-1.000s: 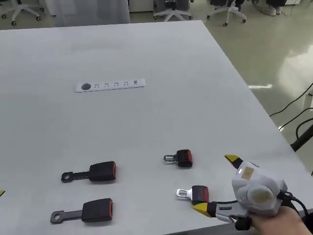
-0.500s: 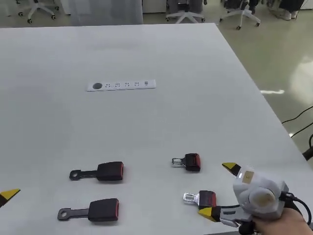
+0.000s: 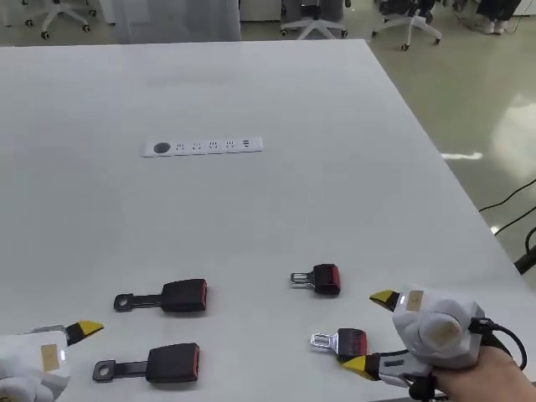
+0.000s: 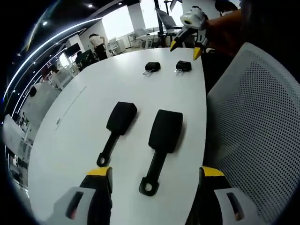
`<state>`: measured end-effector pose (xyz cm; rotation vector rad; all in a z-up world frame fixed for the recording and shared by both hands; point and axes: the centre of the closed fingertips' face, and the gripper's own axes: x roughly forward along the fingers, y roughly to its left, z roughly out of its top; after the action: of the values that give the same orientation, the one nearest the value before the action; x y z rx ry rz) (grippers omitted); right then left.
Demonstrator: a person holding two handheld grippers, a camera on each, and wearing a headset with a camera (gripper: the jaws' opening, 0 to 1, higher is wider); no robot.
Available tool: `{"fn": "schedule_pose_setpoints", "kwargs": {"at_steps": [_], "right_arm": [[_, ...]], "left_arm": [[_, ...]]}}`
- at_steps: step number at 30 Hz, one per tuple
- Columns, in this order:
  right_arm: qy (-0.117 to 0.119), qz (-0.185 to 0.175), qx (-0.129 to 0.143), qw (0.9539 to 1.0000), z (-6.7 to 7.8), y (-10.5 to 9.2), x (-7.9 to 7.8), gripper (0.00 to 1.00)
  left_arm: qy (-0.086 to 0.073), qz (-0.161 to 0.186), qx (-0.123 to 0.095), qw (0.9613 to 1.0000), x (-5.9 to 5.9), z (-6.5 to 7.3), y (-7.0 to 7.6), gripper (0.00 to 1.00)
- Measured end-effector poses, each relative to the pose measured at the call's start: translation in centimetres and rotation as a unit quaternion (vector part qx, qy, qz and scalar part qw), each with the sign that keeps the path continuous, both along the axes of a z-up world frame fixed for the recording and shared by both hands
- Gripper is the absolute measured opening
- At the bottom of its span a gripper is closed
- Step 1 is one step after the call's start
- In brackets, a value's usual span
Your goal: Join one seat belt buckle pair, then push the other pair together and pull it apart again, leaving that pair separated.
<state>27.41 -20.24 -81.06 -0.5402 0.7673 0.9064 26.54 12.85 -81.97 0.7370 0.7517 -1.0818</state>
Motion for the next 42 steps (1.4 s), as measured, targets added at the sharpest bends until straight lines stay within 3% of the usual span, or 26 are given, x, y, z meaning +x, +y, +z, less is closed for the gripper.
{"fn": "schedule_pose_setpoints", "kwargs": {"at_steps": [6, 13, 18, 22, 27, 38, 42], "right_arm": [[0.010, 0.034, -0.020, 0.9992, -1.2, 0.2, -0.4, 0.58], [0.030, 0.037, -0.024, 0.9986, -2.1, -0.4, -0.5, 0.51], [0.043, 0.049, -0.027, 0.9976, -2.9, -0.3, -0.6, 0.45], [0.048, 0.059, -0.028, 0.9967, -3.4, 0.0, -0.7, 0.43], [0.055, 0.070, -0.033, 0.9955, -4.0, 0.2, -0.3, 0.39], [0.071, 0.078, -0.035, 0.9938, -4.4, 0.1, 0.0, 0.36], [0.075, 0.085, -0.035, 0.9929, -4.5, 0.1, 0.0, 0.35]], "left_arm": [[0.007, -0.045, 0.031, 0.9985, 0.6, -0.9, -1.7, 0.62], [0.031, -0.048, 0.027, 0.9980, 1.0, -1.7, -3.4, 0.58], [0.040, -0.059, 0.037, 0.9967, 0.7, -2.2, -4.3, 0.55], [0.041, -0.071, 0.048, 0.9955, 0.7, -2.6, -4.5, 0.50], [0.055, -0.077, 0.055, 0.9940, 0.7, -3.1, -4.7, 0.45], [0.078, -0.090, 0.049, 0.9917, 0.4, -3.7, -5.8, 0.34], [0.079, -0.096, 0.049, 0.9911, 0.4, -3.7, -5.8, 0.34]]}}
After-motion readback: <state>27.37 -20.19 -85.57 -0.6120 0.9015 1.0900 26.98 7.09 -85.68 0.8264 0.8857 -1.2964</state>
